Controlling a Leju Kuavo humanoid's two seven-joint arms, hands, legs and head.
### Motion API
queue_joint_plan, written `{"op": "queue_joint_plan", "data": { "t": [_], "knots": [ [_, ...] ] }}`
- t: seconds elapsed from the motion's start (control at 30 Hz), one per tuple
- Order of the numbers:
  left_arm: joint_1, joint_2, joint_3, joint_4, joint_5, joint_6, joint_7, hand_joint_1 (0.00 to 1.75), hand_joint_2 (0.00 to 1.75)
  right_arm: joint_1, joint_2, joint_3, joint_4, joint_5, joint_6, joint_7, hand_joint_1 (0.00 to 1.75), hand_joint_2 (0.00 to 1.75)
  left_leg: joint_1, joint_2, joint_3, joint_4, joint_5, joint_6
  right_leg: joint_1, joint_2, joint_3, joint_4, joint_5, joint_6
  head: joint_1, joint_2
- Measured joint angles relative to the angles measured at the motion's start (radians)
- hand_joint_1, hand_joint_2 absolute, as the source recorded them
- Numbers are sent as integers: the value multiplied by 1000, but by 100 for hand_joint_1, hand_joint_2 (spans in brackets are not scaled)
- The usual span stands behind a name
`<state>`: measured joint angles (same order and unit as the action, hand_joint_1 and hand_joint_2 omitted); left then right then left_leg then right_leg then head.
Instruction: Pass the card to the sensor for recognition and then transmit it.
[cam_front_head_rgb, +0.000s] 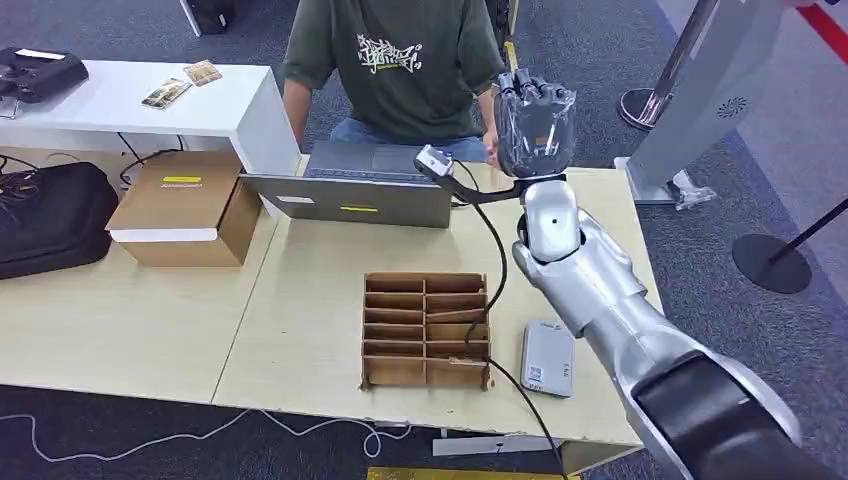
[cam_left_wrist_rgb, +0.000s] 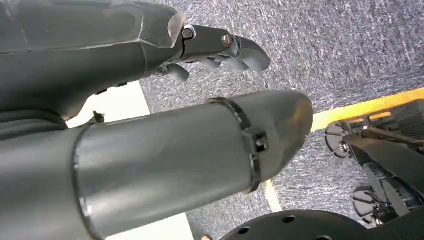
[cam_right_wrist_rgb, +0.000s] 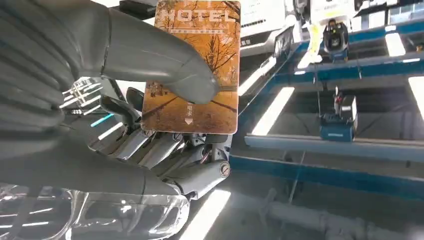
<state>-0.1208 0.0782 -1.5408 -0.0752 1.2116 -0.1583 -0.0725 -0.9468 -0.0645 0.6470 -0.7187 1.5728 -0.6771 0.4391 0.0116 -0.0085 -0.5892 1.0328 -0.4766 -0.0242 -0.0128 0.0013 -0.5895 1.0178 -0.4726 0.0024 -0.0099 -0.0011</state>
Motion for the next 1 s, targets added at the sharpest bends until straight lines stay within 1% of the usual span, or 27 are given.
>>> {"op": "queue_joint_plan", "data": {
  "t": [0.27, 0.33, 0.4, 0.47, 0.7, 1.0],
  "knots": [
    [-2, 0, 0, 0, 0, 0, 1, 0, 0, -4, 3, 3, 13, 0, 0, -2, 175, 175, 0, 0, 0, 0, 0, 0, 0, 0, 0, 0, 0, 0, 0, 0],
    [-6, 0, 0, 0, 0, -2, 3, 0, 0, -8, 8, 5, 41, 0, 0, -12, 175, 175, 0, 0, 0, 0, 0, 0, 0, 0, 0, 0, 0, 0, 0, 0],
    [-5, 0, 0, 0, 13, -6, 4, 0, 0, -9, 18, 6, 63, 0, 0, -37, 175, 175, 0, 0, 0, 0, 0, 0, 0, 0, 0, 0, 0, 0, 0, 0],
    [-5, 0, 0, 0, 17, -6, 4, 0, 0, -11, 23, 6, 69, 0, 0, -43, 175, 175, 0, 0, 0, 0, 0, 0, 0, 0, 0, 0, 0, 0, 0, 0],
    [-3, 0, 0, 0, 19, -8, 4, 0, 0, -16, 36, 6, 89, 0, 0, -52, 175, 175, 0, 0, 0, 0, 0, 0, 0, 0, 0, 0, 0, 0, 0, 0],
    [-3, 0, 0, 0, 21, -8, 4, 0, 0, -17, 37, 6, 97, 0, 0, -65, 175, 175, 0, 0, 0, 0, 0, 0, 0, 0, 0, 0, 0, 0, 0, 0]
  ]
}}
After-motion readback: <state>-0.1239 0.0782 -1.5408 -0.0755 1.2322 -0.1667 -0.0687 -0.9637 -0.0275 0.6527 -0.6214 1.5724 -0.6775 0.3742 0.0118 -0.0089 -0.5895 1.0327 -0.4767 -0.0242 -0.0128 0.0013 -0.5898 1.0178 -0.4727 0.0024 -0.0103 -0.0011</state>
